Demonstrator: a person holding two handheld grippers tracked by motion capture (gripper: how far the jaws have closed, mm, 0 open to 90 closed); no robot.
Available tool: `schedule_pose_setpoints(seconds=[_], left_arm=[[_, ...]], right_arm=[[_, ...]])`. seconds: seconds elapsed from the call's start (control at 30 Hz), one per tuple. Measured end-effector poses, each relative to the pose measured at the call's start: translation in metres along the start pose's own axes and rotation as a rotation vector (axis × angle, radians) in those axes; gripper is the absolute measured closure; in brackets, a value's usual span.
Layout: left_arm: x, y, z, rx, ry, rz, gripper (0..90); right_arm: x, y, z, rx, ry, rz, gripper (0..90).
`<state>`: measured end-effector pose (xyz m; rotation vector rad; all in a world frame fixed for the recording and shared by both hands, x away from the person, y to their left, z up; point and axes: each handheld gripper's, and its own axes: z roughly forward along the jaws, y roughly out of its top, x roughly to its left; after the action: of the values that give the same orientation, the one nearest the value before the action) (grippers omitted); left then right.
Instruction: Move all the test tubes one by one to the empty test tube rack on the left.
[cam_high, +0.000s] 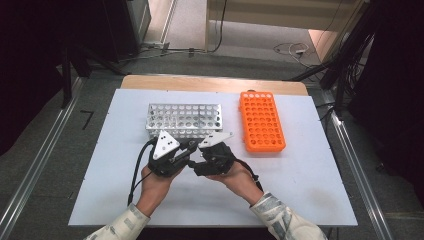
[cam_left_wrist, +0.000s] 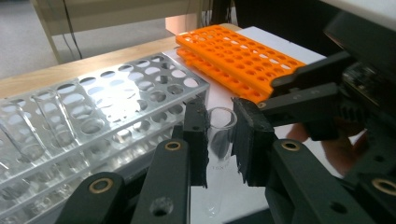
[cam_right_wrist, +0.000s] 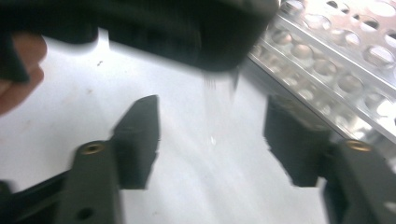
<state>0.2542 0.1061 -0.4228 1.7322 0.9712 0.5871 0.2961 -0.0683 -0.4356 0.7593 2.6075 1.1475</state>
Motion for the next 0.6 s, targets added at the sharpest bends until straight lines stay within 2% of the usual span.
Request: schedule_pose_setpoints(seconds=[0.17, 0.37, 0.6], left_arm=[[0.009, 0.008, 0.002, 0.002, 0.018, -0.012, 75.7], [0.022, 0.021, 0.005, -0.004, 0.059, -0.030, 75.7], [0.034, 0.029, 0.010, -0.002, 0.083, -0.053, 75.7]], right_arm=[[-0.008, -0.007, -0.008, 0.003, -0.019, 0.020, 24.1], [-0.018, -0.018, -0.016, 0.002, -0.039, 0.053, 23.0], [-0.027, -0.024, -0.019, 0.005, -0.055, 0.077, 23.0]])
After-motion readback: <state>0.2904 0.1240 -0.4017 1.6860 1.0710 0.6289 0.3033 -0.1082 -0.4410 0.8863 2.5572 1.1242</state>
